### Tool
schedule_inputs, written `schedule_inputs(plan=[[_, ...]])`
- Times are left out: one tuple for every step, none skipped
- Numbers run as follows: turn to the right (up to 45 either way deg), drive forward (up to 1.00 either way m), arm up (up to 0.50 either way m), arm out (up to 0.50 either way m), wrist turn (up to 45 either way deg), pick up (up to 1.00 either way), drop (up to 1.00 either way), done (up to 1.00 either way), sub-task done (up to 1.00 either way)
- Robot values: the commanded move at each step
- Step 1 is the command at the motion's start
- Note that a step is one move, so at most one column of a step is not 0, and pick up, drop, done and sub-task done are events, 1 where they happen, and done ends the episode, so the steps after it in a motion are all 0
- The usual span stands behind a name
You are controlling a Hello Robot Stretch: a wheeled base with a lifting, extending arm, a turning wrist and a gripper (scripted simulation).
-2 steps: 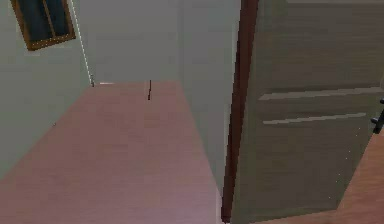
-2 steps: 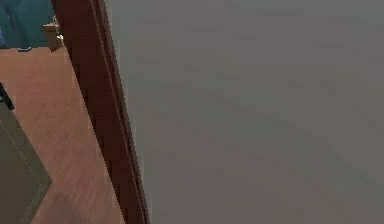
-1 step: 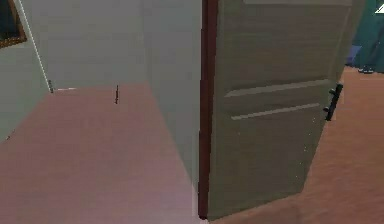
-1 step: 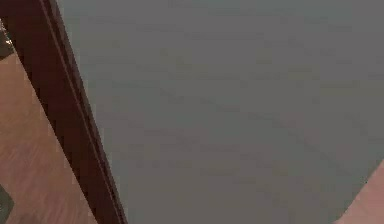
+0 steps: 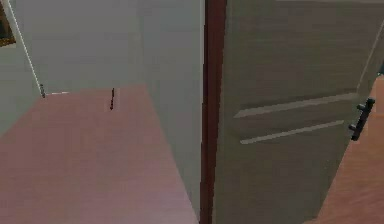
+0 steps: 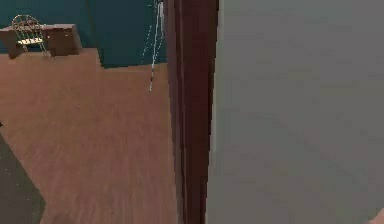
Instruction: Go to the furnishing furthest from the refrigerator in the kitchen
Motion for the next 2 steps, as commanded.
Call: schedule_inputs(plan=[[24.0, 0.0, 0.0, 0.0, 0.0, 0.0, 0.0, 0.0, 0.0], [0.0, 0.25, 0.0, 0.0, 0.0, 0.0, 0.0, 0.0, 0.0]])
